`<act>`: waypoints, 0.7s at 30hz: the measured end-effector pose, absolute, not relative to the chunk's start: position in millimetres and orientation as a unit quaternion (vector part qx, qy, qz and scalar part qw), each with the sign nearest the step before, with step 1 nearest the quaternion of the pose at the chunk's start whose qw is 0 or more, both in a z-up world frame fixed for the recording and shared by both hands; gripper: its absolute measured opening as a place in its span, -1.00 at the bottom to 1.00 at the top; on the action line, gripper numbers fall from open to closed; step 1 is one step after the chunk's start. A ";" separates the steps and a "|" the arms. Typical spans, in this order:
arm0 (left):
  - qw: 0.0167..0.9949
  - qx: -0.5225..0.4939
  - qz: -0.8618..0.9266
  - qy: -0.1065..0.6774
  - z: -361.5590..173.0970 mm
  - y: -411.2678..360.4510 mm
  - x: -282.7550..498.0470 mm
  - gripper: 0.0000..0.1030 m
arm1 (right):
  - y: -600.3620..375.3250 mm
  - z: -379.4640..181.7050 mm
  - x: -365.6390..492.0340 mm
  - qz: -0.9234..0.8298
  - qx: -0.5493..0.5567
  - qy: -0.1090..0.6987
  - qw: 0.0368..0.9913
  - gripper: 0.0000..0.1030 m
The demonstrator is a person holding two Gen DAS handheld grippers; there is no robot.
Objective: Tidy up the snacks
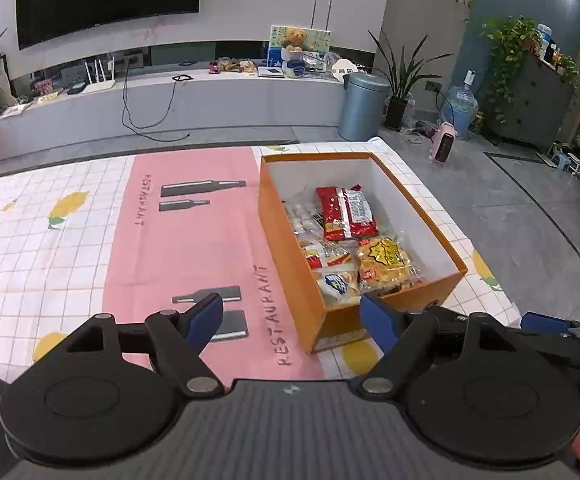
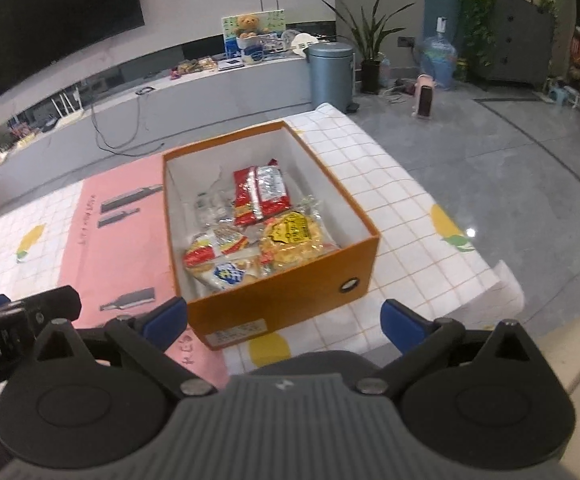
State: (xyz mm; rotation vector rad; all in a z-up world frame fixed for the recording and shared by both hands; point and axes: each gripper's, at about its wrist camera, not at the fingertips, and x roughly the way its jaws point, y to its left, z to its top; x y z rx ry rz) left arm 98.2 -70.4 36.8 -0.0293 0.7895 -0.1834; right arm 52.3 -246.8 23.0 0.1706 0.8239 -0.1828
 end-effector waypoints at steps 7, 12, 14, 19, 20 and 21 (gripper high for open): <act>0.916 -0.011 -0.097 0.389 35.3 -74.0 91.3 0.77 | -247.2 23.4 48.1 -0.105 0.076 0.404 0.905 0.94; 0.914 -0.001 -0.095 0.394 31.3 -76.4 88.7 0.77 | -249.6 23.0 44.0 -0.112 0.072 0.404 0.905 0.94; 0.912 -0.011 -0.098 0.399 29.8 -75.0 88.4 0.77 | -250.9 20.8 43.2 -0.109 0.074 0.408 0.903 0.94; 0.911 -0.015 -0.099 0.401 29.4 -74.7 86.0 0.77 | -247.5 19.2 41.9 -0.112 0.059 0.410 0.903 0.94; 0.912 -0.012 -0.098 0.399 29.8 -75.2 85.6 0.77 | -247.3 19.3 41.6 -0.113 0.057 0.409 0.904 0.94; 0.912 -0.010 -0.097 0.397 29.8 -75.5 85.0 0.77 | -247.4 19.2 41.2 -0.114 0.057 0.409 0.903 0.94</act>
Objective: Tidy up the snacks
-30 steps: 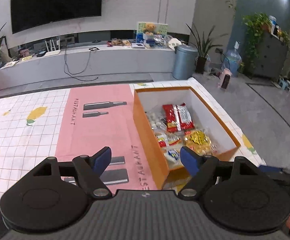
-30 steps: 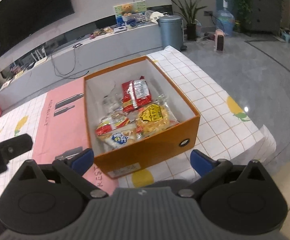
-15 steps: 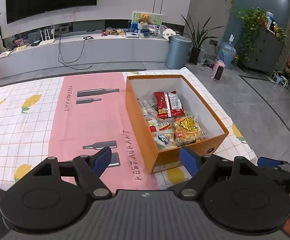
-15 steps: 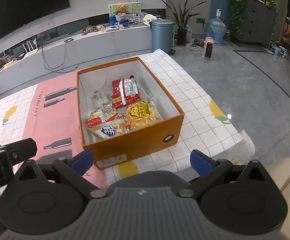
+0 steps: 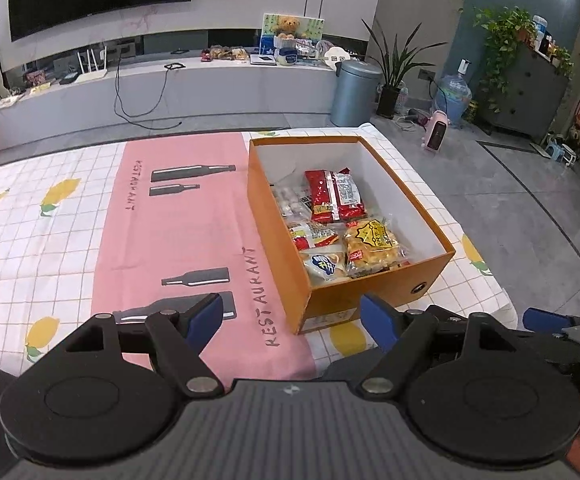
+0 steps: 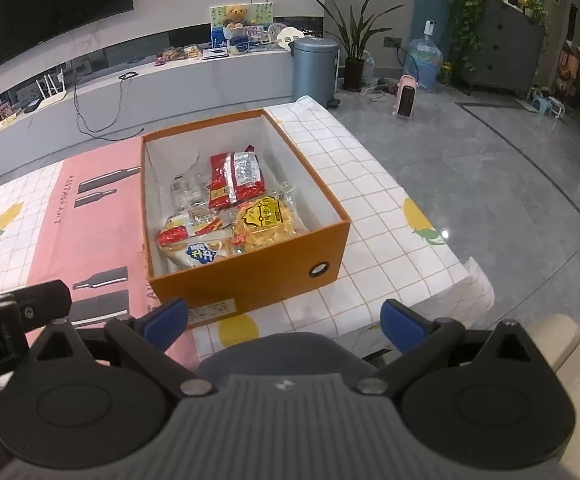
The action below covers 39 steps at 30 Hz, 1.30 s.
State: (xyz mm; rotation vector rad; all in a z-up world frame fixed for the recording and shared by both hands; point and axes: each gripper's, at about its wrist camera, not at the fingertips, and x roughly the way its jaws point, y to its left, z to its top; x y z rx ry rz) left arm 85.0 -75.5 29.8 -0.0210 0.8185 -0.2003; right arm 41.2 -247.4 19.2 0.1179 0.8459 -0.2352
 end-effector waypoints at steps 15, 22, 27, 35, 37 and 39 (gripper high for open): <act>0.917 -0.019 -0.098 0.386 30.3 -70.7 83.8 0.76 | -231.6 21.2 39.9 -0.089 0.035 0.391 0.915 0.94; 0.927 -0.019 -0.085 0.366 34.3 -65.7 80.9 0.74 | -224.7 24.8 40.2 -0.089 0.041 0.379 0.920 0.93; 0.928 -0.017 -0.081 0.364 33.9 -62.8 81.9 0.73 | -221.5 25.1 40.0 -0.087 0.040 0.380 0.920 0.93; 0.929 -0.017 -0.078 0.362 33.6 -60.6 82.4 0.72 | -216.2 23.9 40.0 -0.087 0.035 0.377 0.922 0.93; 0.929 -0.016 -0.077 0.362 33.7 -60.6 82.1 0.72 | -215.3 23.8 40.3 -0.088 0.032 0.376 0.922 0.93; 0.929 -0.015 -0.077 0.361 33.6 -59.6 82.0 0.72 | -214.4 23.7 40.3 -0.088 0.030 0.376 0.922 0.93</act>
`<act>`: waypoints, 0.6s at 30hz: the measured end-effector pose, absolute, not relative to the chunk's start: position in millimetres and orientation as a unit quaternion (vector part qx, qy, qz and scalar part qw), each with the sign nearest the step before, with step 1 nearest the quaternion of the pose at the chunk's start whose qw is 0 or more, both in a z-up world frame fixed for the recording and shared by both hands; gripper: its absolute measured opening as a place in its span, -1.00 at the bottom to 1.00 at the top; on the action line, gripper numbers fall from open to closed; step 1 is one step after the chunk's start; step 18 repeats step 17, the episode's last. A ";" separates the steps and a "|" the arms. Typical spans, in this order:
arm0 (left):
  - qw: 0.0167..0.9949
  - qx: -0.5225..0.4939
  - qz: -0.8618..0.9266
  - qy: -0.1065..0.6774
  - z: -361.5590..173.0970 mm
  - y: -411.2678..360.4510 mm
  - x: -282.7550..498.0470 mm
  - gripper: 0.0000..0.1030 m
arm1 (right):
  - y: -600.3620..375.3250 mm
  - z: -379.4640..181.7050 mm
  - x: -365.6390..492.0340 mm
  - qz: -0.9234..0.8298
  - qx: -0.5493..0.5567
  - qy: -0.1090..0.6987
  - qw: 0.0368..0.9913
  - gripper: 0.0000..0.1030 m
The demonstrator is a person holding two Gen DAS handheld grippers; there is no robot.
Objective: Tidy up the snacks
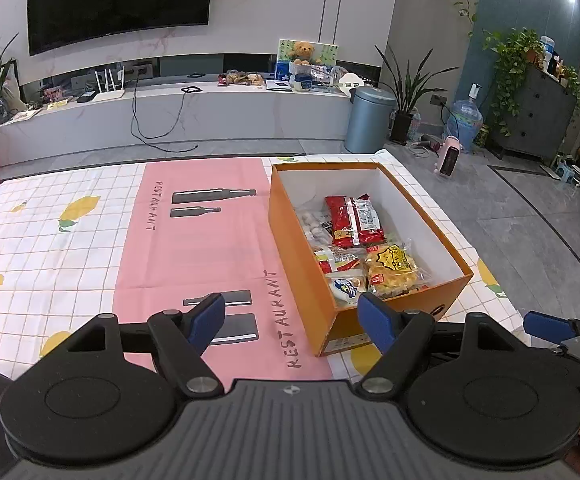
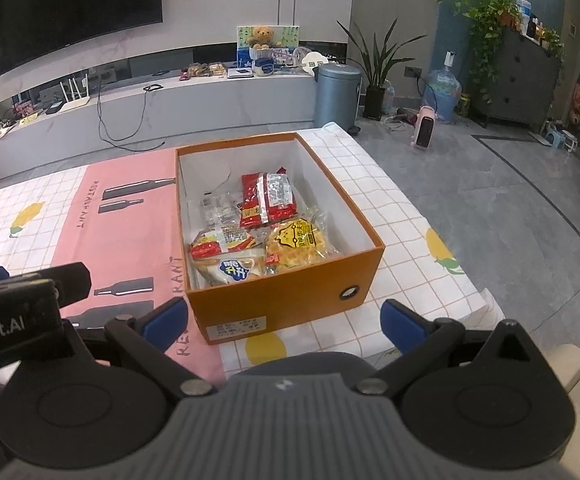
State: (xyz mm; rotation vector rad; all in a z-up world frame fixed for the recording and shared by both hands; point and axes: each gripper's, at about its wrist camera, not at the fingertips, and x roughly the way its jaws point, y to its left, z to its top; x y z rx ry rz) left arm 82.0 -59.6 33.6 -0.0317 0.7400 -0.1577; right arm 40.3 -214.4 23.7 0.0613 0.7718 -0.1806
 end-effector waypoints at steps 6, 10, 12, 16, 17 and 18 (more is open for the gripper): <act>0.928 -0.015 -0.078 0.364 33.4 -58.8 82.1 0.71 | -211.3 22.7 41.0 -0.088 0.024 0.378 0.921 0.93; 0.928 -0.016 -0.080 0.364 33.7 -56.5 82.6 0.72 | -209.5 22.0 41.9 -0.089 0.020 0.378 0.921 0.93; 0.927 -0.016 -0.080 0.365 33.3 -56.9 82.4 0.71 | -208.9 21.8 42.1 -0.089 0.020 0.378 0.921 0.93; 0.928 -0.016 -0.079 0.365 33.8 -56.3 83.1 0.71 | -208.0 21.4 42.5 -0.089 0.019 0.378 0.921 0.93; 0.927 -0.016 -0.079 0.366 33.6 -56.2 83.1 0.71 | -207.9 21.5 42.6 -0.089 0.019 0.378 0.922 0.93; 0.927 -0.016 -0.079 0.366 33.6 -56.2 83.1 0.71 | -207.9 21.5 42.6 -0.089 0.019 0.378 0.922 0.93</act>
